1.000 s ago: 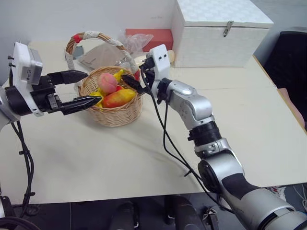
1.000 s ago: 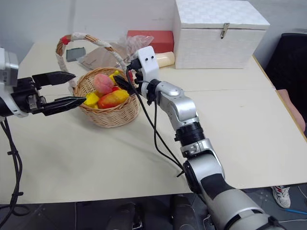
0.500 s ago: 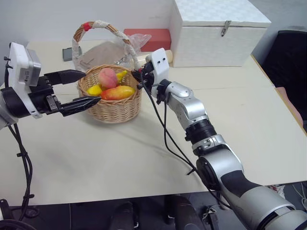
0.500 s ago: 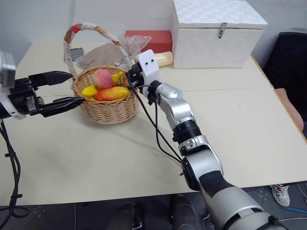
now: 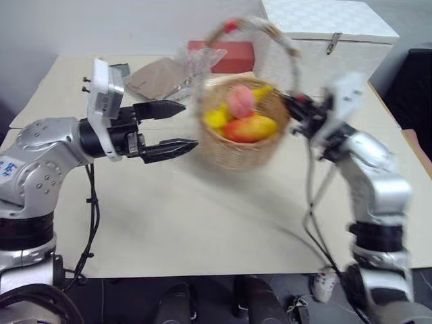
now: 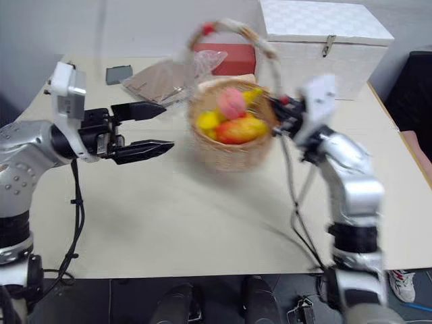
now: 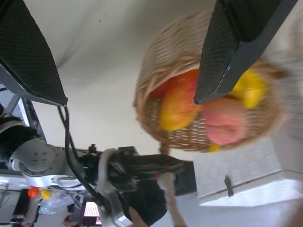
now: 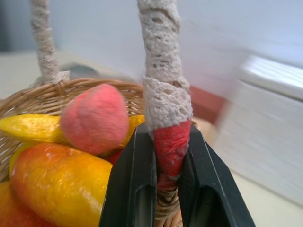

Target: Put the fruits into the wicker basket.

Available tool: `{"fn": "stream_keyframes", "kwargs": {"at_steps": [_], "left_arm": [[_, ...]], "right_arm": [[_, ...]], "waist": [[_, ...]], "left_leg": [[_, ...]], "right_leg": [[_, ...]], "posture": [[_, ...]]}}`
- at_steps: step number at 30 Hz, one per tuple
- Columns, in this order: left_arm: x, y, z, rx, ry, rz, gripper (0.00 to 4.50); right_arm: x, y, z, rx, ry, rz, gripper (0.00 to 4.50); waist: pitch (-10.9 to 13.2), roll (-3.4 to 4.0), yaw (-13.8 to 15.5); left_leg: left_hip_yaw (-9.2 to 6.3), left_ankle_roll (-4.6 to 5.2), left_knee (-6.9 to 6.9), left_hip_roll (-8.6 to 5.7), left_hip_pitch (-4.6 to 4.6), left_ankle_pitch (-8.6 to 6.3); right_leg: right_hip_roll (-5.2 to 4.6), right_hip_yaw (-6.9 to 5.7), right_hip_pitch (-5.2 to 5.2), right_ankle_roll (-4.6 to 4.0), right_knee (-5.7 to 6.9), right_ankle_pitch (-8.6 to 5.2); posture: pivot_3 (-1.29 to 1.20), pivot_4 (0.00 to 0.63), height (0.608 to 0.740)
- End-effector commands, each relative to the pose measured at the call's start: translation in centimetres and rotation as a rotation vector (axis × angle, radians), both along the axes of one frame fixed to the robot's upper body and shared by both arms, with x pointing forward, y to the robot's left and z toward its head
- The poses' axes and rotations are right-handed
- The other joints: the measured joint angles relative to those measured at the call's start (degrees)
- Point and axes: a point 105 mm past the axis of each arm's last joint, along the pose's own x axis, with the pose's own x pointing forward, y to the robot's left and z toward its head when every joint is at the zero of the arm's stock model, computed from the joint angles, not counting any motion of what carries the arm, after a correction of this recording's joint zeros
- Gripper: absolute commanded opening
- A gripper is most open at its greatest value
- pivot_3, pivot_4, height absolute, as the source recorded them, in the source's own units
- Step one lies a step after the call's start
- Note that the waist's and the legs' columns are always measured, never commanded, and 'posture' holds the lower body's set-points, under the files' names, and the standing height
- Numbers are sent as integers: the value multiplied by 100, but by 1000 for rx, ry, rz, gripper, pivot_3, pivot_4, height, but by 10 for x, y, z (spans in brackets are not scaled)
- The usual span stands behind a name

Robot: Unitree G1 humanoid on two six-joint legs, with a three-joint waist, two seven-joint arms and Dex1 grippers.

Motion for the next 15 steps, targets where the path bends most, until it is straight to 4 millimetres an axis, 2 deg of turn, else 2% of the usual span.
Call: {"fn": "stream_keyframes", "kwargs": {"at_steps": [1, 5, 10, 15], "left_arm": [[1, -4, 6, 6, -38, -43, 4500], [5, -8, 6, 8, -32, -83, 4500], [9, -12, 4, 10, -32, -109, 4500], [12, -16, 3, 7, -34, -127, 4500]], "right_arm": [[-25, -39, 20, 14, -96, -161, 214], [-45, -80, 12, 63, -96, -325, 214], [-52, -93, -8, 114, -55, -380, 214], [-59, -94, -26, 155, 17, -338, 1800]], "waist": [[0, 0, -38], [1, 2, -95], [1, 3, -88], [1, 3, -76]], "left_leg": [[4, 0, 0, 0, 4, 1], [7, -9, -1, 1, 10, 6], [7, -10, -2, 2, 14, 6], [4, -5, -1, 2, 13, 9]], "right_leg": [[4, 2, 0, 0, 2, 0], [14, 8, 0, -1, 7, 0], [17, 14, 0, -1, 6, 0], [14, 16, 2, 0, 7, 0]], "posture": [[0, 150, 740], [0, 150, 740], [0, 150, 740], [0, 150, 740]]}}
